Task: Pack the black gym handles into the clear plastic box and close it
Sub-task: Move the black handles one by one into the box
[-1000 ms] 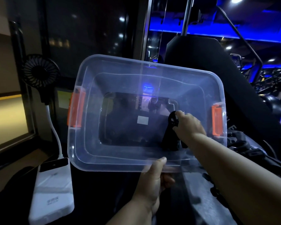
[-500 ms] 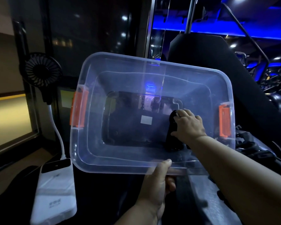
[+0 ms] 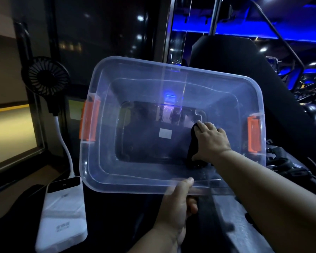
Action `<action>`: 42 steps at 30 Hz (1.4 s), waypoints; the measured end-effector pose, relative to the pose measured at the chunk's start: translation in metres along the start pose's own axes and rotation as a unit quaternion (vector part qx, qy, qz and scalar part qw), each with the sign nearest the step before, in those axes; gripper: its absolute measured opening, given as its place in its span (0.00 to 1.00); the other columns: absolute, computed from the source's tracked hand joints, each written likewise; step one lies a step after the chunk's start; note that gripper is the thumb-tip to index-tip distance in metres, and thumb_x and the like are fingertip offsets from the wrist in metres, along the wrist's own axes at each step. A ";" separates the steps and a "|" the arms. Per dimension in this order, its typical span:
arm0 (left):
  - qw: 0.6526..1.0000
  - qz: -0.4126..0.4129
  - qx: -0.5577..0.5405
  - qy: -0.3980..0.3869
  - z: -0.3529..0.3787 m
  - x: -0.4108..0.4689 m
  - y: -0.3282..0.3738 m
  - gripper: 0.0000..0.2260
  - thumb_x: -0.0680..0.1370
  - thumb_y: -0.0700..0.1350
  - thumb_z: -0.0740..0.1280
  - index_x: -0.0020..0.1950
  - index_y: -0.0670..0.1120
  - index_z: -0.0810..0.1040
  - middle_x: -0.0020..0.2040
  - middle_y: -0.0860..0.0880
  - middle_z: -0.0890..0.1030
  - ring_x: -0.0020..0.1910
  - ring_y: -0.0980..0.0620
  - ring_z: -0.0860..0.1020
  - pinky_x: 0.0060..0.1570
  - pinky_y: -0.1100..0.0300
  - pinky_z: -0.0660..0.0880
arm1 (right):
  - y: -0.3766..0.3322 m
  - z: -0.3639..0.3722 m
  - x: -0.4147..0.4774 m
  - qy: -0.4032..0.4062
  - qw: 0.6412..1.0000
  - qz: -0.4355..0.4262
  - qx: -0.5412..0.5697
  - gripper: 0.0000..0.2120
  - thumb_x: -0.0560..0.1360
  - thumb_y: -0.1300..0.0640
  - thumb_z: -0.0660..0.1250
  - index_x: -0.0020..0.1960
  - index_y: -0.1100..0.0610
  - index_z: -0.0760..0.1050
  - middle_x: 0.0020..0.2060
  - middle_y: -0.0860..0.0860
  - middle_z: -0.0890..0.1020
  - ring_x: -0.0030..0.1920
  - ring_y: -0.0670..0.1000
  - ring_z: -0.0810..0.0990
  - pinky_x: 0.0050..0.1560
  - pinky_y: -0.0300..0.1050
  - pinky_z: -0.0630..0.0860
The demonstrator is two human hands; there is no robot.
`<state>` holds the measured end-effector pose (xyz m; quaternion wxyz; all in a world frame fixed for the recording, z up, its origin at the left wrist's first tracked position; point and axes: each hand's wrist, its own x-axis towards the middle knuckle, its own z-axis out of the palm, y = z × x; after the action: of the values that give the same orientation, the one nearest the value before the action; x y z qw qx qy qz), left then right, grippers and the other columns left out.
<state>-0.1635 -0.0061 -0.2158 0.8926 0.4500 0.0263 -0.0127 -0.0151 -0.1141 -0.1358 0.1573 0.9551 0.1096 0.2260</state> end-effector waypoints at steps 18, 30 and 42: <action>1.000 -0.006 -0.008 -0.028 0.001 -0.002 0.005 0.11 0.76 0.47 0.66 0.53 0.40 0.75 0.45 0.36 0.81 0.26 0.54 0.77 0.26 0.64 0.72 | 0.050 -0.039 -0.057 0.296 0.940 0.030 0.169 0.24 0.71 0.42 0.64 0.60 0.56 0.77 0.56 0.54 0.78 0.61 0.60 0.70 0.64 0.49 0.63; 0.999 -0.005 0.049 -0.007 0.006 -0.005 0.001 0.21 0.79 0.49 0.60 0.63 0.34 0.71 0.43 0.41 0.85 0.26 0.55 0.75 0.34 0.61 0.70 | 0.098 0.002 -0.138 0.191 0.931 0.172 0.259 0.34 0.71 0.37 0.67 0.72 0.51 0.65 0.65 0.52 0.73 0.68 0.56 0.64 0.66 0.57 0.62; 0.999 -0.008 0.045 -0.009 0.010 -0.004 -0.003 0.19 0.79 0.50 0.59 0.60 0.35 0.73 0.41 0.43 0.85 0.26 0.56 0.76 0.36 0.60 0.70 | 0.151 0.018 -0.176 0.032 0.924 0.329 0.190 0.29 0.74 0.32 0.51 0.71 0.45 0.65 0.71 0.51 0.67 0.73 0.54 0.57 0.72 0.60 0.48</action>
<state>-0.1668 -0.0159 -0.2119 0.8715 0.4893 0.0209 -0.0249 -0.1397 -0.3074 -0.1682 -0.1141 0.9416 -0.1652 0.2703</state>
